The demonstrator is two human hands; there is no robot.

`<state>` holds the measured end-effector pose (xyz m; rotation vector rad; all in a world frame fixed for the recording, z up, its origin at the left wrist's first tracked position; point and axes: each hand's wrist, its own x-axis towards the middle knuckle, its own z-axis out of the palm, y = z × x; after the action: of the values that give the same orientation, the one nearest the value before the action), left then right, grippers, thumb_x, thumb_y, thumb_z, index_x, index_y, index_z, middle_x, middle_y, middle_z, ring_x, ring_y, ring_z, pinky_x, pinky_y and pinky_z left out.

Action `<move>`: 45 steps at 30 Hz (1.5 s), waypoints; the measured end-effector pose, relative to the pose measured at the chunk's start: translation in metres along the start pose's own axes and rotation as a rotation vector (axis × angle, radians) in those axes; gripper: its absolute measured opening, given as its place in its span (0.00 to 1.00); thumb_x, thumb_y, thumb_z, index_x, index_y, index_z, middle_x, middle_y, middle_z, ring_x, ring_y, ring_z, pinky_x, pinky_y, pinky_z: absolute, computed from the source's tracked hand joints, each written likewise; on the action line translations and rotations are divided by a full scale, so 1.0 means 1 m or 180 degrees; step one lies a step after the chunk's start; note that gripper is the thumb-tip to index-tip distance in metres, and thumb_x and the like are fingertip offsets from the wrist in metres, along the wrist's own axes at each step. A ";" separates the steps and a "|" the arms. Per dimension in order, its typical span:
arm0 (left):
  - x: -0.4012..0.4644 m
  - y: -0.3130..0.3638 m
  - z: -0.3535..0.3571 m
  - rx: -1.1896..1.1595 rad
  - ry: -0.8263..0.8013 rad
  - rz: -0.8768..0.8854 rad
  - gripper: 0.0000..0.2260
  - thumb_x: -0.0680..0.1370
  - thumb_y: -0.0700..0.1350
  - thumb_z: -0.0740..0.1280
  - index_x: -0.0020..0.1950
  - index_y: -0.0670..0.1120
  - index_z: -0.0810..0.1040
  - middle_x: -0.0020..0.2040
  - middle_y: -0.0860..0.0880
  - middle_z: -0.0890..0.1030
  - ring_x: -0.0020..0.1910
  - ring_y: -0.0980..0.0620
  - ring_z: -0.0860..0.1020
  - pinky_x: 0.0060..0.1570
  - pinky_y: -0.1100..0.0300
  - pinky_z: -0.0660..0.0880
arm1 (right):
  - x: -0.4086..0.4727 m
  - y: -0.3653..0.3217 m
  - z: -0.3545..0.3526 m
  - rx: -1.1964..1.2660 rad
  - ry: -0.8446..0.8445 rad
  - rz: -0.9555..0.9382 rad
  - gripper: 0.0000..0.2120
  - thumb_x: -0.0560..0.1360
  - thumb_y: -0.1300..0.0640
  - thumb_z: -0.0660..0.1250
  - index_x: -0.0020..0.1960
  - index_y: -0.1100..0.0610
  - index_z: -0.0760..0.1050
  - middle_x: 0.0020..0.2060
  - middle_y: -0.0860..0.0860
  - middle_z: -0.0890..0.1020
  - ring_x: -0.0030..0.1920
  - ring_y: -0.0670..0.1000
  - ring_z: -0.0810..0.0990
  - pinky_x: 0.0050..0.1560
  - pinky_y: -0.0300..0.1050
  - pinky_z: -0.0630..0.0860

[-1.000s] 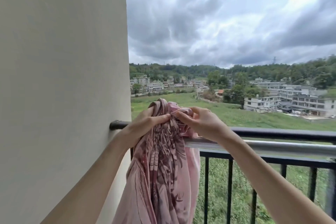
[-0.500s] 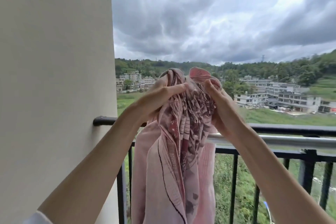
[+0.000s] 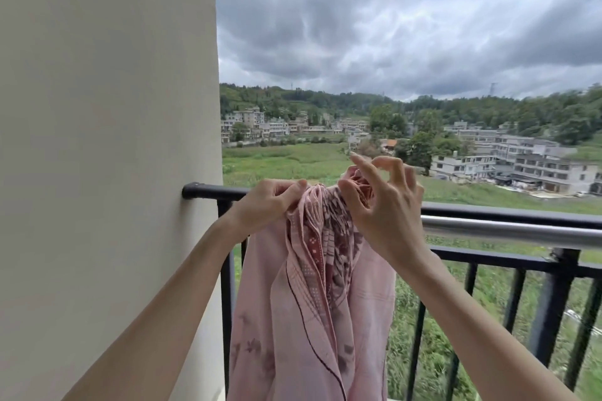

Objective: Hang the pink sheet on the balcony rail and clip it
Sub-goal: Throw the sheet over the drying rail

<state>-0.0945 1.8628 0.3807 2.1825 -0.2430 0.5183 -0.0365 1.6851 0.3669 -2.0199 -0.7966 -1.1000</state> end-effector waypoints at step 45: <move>-0.108 -0.007 0.079 0.0613 0.1714 0.0627 0.20 0.77 0.43 0.65 0.30 0.54 0.59 0.25 0.58 0.67 0.25 0.59 0.63 0.27 0.72 0.59 | -0.083 -0.012 0.028 0.2877 -0.0516 0.1777 0.36 0.59 0.33 0.70 0.59 0.53 0.67 0.51 0.49 0.77 0.49 0.45 0.78 0.52 0.39 0.75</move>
<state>-0.1663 1.8039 0.2844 2.1184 -0.1159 1.2561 -0.0711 1.6991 0.2867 -1.4005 -0.5876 -0.1763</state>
